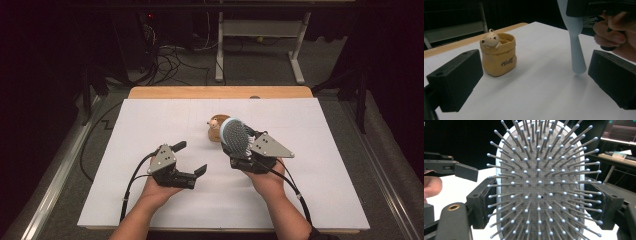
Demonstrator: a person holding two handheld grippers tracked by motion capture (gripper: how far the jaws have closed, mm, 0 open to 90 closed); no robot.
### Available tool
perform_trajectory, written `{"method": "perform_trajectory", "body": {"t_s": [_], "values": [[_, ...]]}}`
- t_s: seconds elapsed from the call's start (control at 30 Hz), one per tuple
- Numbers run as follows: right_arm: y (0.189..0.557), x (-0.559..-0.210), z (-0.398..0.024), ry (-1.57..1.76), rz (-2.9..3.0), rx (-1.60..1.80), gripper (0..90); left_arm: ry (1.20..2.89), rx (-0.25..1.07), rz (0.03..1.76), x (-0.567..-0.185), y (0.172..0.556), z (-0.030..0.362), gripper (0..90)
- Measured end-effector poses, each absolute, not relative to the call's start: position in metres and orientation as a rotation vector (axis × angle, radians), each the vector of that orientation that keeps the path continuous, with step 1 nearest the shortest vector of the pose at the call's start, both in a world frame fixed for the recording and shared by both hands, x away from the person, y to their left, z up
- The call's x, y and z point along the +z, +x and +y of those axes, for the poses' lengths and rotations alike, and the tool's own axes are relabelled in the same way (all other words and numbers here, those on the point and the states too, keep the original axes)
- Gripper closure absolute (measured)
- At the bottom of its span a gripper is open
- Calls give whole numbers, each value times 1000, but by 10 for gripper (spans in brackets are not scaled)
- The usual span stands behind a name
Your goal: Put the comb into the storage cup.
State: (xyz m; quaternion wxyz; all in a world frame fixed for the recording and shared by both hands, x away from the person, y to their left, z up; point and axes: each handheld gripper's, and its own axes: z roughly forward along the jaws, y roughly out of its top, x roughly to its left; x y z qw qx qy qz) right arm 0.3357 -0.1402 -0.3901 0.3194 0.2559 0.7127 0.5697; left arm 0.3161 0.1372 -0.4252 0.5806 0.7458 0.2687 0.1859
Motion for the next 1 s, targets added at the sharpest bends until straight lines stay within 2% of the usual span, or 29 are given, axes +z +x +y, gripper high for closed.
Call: {"method": "perform_trajectory", "body": {"t_s": [1.0], "values": [[326, -400, -106, 586, 1935, 1476, 206, 1722, 449, 623, -401, 308, 139, 13]]}}
